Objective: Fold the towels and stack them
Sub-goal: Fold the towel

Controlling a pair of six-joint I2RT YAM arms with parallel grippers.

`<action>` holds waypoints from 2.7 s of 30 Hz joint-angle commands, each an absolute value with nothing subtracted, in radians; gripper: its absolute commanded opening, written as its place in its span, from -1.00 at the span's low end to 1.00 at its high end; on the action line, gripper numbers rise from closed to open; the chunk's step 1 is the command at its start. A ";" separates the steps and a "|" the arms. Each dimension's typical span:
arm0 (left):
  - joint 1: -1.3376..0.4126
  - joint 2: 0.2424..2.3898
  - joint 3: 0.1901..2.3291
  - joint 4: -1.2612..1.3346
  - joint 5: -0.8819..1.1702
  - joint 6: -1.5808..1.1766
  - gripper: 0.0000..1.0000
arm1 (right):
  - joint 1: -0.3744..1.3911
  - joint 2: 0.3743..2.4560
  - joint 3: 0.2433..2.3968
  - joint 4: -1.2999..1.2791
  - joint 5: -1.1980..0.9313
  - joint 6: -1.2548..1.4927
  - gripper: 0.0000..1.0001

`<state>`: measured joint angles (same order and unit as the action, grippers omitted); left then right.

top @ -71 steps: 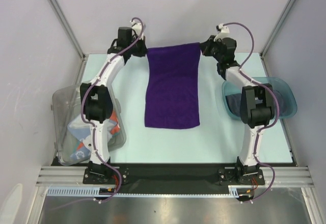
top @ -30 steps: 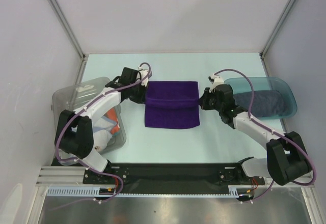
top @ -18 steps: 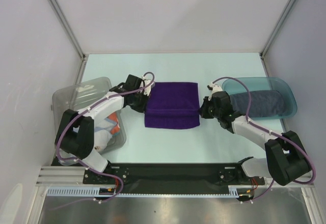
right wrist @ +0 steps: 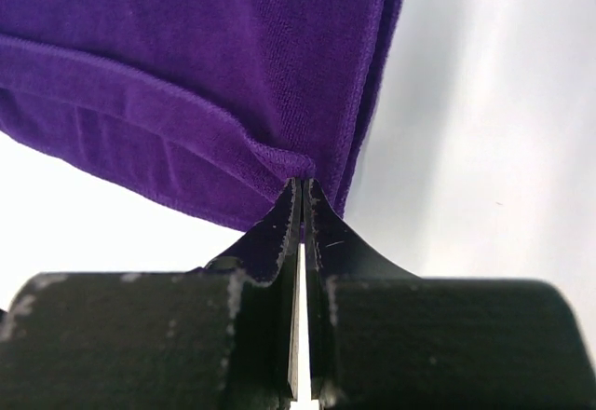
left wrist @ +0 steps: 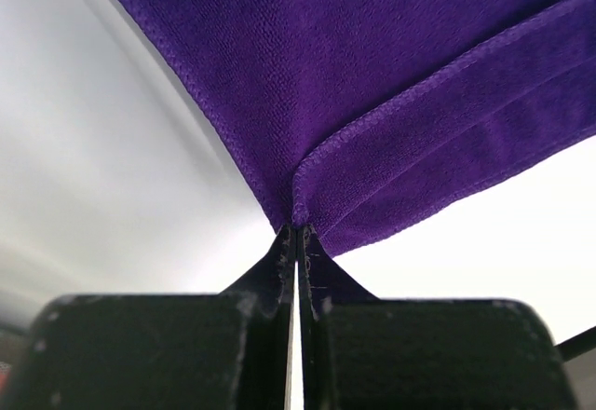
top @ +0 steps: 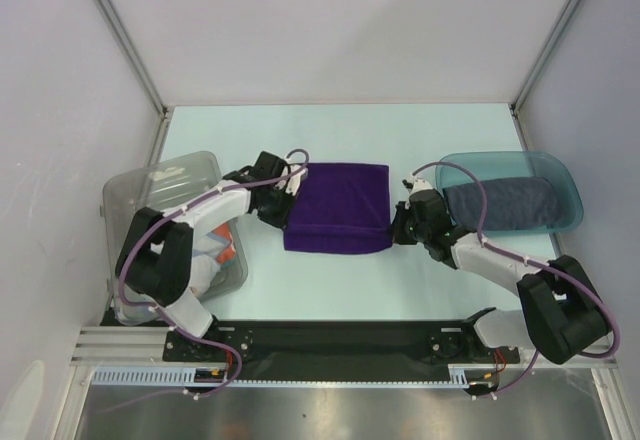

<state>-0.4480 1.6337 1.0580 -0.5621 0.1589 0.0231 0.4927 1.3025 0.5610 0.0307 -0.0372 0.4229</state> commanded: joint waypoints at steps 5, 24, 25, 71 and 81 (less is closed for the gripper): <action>-0.468 1.625 1.068 -0.643 0.085 -0.034 -0.31 | 0.497 1.310 0.613 -0.121 0.036 0.457 -0.61; -0.468 1.729 1.221 -0.560 0.115 -0.175 -0.14 | 0.497 1.601 0.943 -0.190 -0.060 0.362 -0.41; -0.468 1.736 1.224 -0.557 0.126 -0.178 -0.15 | 0.497 1.617 0.951 -0.192 -0.063 0.356 -0.42; -0.382 1.854 1.698 -0.778 0.030 -0.003 -0.18 | 0.350 1.511 1.008 -0.195 -0.188 0.246 -0.26; -0.316 2.238 2.143 -0.890 0.166 0.166 -0.11 | 0.238 1.865 1.382 -0.215 -0.290 0.032 -0.06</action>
